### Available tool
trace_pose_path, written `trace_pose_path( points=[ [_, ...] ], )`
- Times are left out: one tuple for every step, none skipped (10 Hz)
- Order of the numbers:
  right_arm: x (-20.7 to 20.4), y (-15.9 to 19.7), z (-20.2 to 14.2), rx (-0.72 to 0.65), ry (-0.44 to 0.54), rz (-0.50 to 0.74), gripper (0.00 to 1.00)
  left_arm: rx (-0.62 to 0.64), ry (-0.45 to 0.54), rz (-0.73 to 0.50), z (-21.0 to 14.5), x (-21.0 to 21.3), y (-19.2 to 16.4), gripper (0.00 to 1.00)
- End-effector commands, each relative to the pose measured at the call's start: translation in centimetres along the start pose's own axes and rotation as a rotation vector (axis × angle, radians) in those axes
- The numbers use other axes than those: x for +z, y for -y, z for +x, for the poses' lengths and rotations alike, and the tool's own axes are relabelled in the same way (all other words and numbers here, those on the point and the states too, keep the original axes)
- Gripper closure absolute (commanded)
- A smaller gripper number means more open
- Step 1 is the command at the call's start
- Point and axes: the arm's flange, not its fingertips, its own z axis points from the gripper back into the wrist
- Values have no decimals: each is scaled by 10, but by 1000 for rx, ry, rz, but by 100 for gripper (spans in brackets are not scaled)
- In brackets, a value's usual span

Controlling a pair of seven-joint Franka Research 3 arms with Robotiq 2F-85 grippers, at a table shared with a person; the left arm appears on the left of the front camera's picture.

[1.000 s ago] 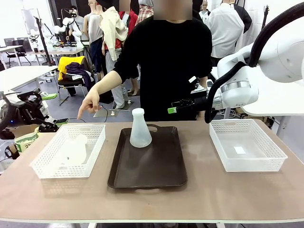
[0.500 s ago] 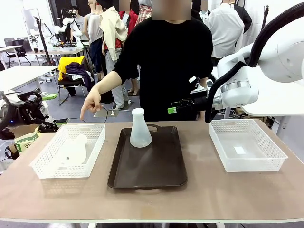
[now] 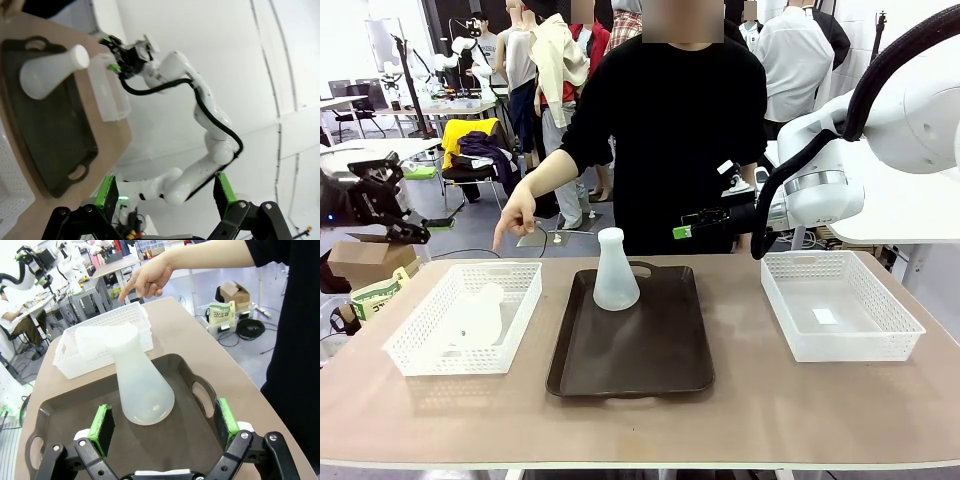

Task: Prepare the laboratory tools.
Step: Pick up the Big flask that the person points to.

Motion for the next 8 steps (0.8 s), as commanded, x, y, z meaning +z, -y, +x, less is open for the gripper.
trace_pose_path(
  points=[
    [0, -1, 0, 4, -9, 4, 0, -23, -34, 210, 7, -12, 18, 0],
    [0, -1, 0, 4, -9, 4, 0, -66, -32, 332, 11, -17, 30, 0],
    [0, -1, 0, 4, -9, 4, 0, -41, -66, 473, 17, -22, 35, 0],
    [0, -1, 0, 4, -9, 4, 0, -21, -65, 624, 24, -32, 40, 0],
    [0, -1, 0, 4, -9, 4, 0, 33, -94, 774, 34, -43, 39, 0],
    [0, -1, 0, 4, -9, 4, 0, 112, -131, 898, 45, -55, 34, 0],
    [0, -1, 0, 4, -9, 4, 0, 155, -146, 965, 56, -70, 25, 0],
    [0, -1, 0, 4, -9, 4, 0, 178, -131, 1017, 64, -81, 15, 0]
  ],
)
